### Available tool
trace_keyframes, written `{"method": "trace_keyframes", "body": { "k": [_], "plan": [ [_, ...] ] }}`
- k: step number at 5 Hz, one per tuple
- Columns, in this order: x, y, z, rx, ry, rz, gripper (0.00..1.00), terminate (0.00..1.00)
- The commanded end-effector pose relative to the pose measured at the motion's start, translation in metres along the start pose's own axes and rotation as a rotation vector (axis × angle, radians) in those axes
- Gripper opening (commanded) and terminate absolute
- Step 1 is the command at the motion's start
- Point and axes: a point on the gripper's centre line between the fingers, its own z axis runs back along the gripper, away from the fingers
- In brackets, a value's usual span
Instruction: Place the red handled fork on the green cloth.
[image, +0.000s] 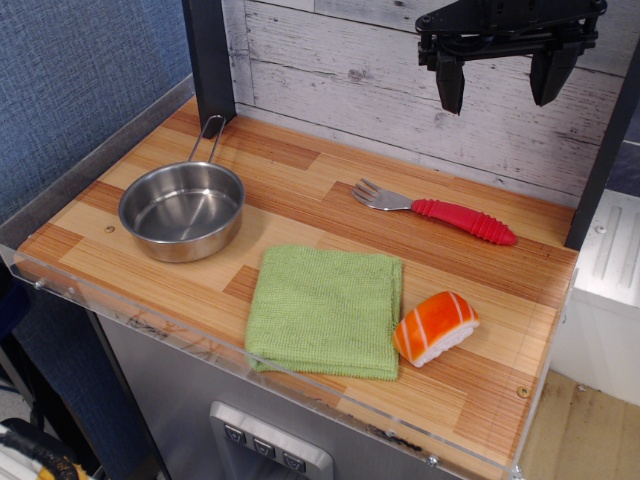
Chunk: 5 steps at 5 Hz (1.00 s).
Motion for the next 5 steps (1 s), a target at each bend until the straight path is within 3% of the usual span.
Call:
{"method": "trace_keyframes", "body": {
  "k": [1, 3, 5],
  "plan": [
    [0.0, 0.0, 0.0, 0.0, 0.0, 0.0, 1.0, 0.0],
    [0.012, 0.004, 0.016, 0.004, 0.025, 0.228, 1.0, 0.0],
    [0.02, 0.006, 0.013, 0.043, 0.013, 0.748, 1.0, 0.0]
  ]
}}
